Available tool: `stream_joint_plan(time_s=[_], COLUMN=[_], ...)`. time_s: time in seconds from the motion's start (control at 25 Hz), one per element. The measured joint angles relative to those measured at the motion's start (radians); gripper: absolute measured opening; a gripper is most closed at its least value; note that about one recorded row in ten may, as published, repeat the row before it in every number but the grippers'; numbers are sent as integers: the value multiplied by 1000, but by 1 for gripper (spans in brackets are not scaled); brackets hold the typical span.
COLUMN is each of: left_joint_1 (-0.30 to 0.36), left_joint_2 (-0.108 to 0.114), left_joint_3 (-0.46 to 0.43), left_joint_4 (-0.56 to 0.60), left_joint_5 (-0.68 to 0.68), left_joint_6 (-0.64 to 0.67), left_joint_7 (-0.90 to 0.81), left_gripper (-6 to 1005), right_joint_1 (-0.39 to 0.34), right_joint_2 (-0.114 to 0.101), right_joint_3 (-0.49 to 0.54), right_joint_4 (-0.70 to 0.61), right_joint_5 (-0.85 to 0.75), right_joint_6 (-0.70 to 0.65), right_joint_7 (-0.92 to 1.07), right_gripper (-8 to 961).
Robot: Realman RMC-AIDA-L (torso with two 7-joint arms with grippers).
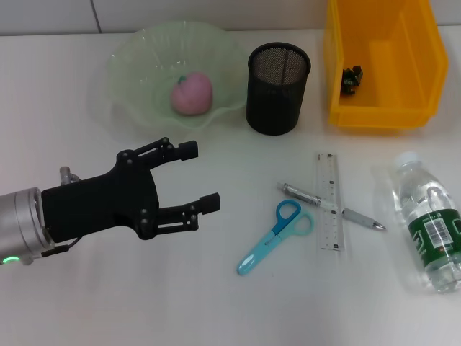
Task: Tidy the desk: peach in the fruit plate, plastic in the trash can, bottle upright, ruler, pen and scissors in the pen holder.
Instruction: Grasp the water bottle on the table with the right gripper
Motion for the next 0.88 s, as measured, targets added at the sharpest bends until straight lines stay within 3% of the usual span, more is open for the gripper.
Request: stream_joint_plan(time_s=[0.28, 0.88], left_joint_1=[-2, -4], left_joint_2=[0, 0], left_joint_3=[0, 1], left_joint_4=[0, 2], left_joint_5=[0, 0], left_joint_6=[3, 5], left_joint_7=[0, 0], left_gripper=[822, 818], right_joint_1=[4, 52], right_joint_2=[0, -6], right_joint_3=[-58, -131], right_joint_4=[161, 332], right_joint_5=[0, 2], right_joint_6=[129, 226], right_joint_7=[0, -4], right_gripper=[816, 805])
